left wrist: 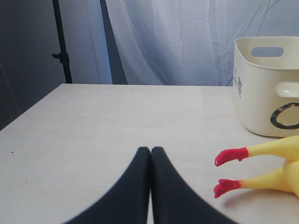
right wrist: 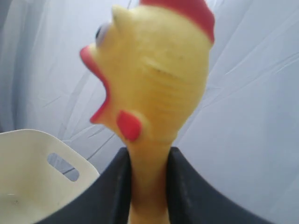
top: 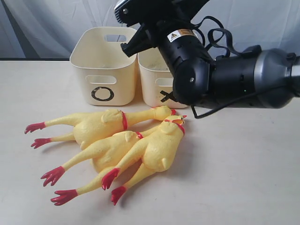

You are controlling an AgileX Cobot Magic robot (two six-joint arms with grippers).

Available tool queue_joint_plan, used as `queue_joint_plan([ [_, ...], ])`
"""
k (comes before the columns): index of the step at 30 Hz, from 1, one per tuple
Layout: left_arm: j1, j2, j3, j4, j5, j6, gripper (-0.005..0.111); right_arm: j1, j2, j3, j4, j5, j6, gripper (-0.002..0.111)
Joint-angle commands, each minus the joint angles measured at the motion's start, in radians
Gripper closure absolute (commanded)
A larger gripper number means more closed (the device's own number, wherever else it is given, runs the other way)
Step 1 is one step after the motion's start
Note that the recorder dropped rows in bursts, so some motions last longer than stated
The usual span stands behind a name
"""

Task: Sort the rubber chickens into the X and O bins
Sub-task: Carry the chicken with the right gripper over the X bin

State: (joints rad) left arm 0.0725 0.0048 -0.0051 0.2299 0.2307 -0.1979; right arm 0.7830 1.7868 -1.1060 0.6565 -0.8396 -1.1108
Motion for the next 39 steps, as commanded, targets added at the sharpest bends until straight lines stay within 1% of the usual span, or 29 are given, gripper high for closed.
queue_joint_plan([
  [1,0.004,-0.005,0.005,-0.001,0.001,-0.002,0.106,-0.054,0.044,-0.053,-0.011,0.049,0.014,0.109],
  [5,0.004,-0.005,0.005,-0.001,0.001,-0.002,0.106,-0.098,0.104,-0.134,-0.033,0.125,0.017,0.109],
  [8,0.004,-0.005,0.005,-0.001,0.001,-0.002,0.106,-0.115,0.152,-0.205,-0.004,0.193,0.017,0.109],
  [12,0.004,-0.005,0.005,-0.001,0.001,-0.002,0.106,-0.124,0.212,-0.299,0.129,0.249,0.014,0.109],
  [15,0.004,-0.005,0.005,-0.001,0.001,-0.002,0.106,-0.124,0.234,-0.333,0.224,0.266,-0.018,0.109],
  [22,0.004,-0.005,0.005,-0.001,0.001,-0.002,0.106,-0.124,0.248,-0.335,0.368,0.267,-0.247,0.109],
  [26,0.004,-0.005,0.005,-0.001,0.001,-0.002,0.106,-0.124,0.248,-0.335,0.402,0.265,-0.262,0.109],
  [33,0.004,-0.005,0.005,-0.001,0.001,-0.002,0.106,-0.134,0.260,-0.335,0.520,0.264,-0.310,0.109],
  [39,0.004,-0.005,0.005,-0.001,0.001,-0.002,0.106,-0.134,0.275,-0.335,0.530,0.259,-0.310,0.109],
])
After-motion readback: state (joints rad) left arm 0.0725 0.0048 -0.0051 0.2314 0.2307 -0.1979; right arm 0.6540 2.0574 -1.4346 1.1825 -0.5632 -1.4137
